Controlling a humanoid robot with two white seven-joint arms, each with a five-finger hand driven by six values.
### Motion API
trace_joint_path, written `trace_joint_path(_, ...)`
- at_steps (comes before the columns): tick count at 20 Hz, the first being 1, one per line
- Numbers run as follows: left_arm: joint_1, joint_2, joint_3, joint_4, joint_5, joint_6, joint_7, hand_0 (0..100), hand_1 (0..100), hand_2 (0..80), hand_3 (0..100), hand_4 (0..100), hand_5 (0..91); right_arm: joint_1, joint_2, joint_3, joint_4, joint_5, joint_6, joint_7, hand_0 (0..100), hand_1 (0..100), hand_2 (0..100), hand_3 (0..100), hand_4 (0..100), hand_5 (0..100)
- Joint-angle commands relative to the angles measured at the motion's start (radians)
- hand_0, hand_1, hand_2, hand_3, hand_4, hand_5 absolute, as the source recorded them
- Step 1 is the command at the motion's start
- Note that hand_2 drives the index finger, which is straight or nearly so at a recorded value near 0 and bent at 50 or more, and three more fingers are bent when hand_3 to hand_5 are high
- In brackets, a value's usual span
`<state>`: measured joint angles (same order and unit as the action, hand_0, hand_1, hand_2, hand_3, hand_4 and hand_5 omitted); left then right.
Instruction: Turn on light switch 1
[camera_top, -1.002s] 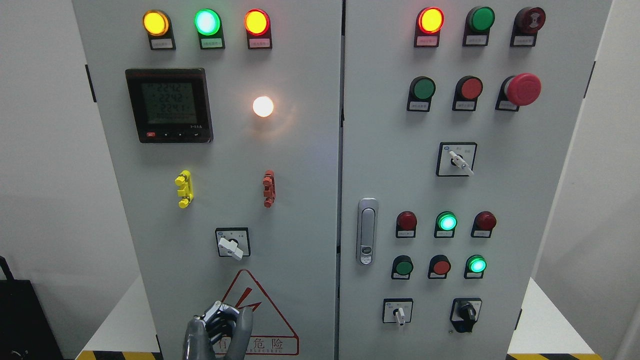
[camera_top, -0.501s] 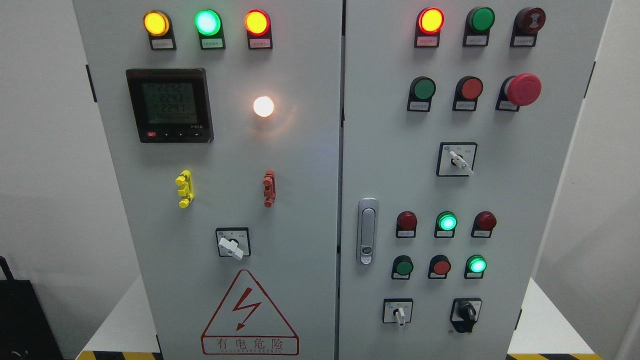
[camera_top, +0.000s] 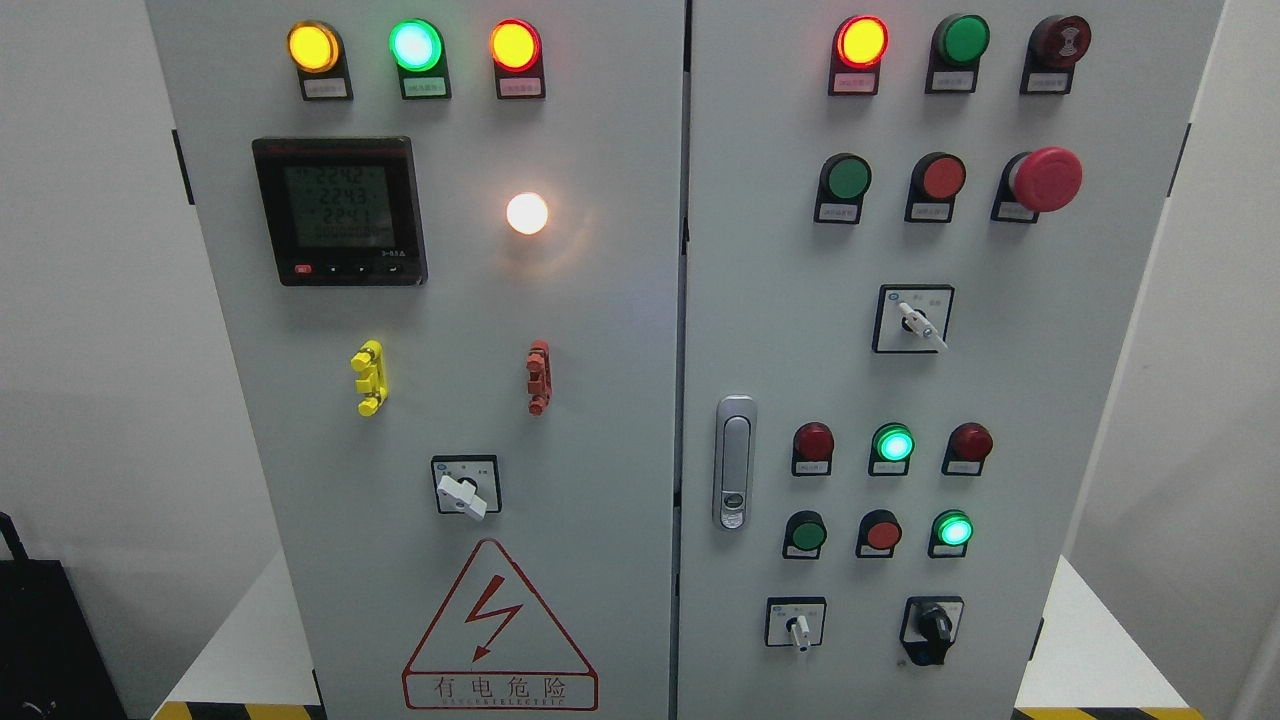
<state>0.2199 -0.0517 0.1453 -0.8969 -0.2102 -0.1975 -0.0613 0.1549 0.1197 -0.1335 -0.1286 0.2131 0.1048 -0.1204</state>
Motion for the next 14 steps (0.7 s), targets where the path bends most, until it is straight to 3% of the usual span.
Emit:
trace_joint_path(1, -0.046, 0.015, 0.051, 0.584, 0.000, 0.201, -0.003, 0, 12, 0.0, 9, 18, 0.0, 0.000, 0.000, 0.000, 0.000, 0.000, -0.001, -0.001, 5, 0, 0, 0, 0, 0)
trace_joint_path(3, -0.050, 0.015, 0.048, 0.596, -0.004, 0.280, -0.006, 0, 10, 0.0, 2, 10, 0.0, 0.000, 0.000, 0.000, 0.000, -0.001, -0.001, -0.001, 5, 0, 0, 0, 0, 0)
trace_joint_path(5, -0.050, 0.012, 0.037, 0.599, -0.009, 0.294, -0.006, 0, 4, 0.0, 0, 4, 0.0, 0.000, 0.000, 0.000, 0.000, 0.000, -0.001, -0.001, 5, 0, 0, 0, 0, 0)
trace_joint_path(8, -0.057, 0.001, -0.015, 0.608, -0.008, 0.293, 0.003, 0, 0, 0.0, 0, 0, 0.0, 0.000, 0.000, 0.000, 0.000, 0.000, -0.001, -0.001, 5, 0, 0, 0, 0, 0)
trace_joint_path(14, -0.068, -0.020, -0.023, 0.624, -0.001, 0.288, 0.002, 0, 0, 0.0, 0, 0, 0.0, 0.000, 0.000, 0.000, 0.000, 0.000, -0.001, 0.001, 5, 0, 0, 0, 0, 0)
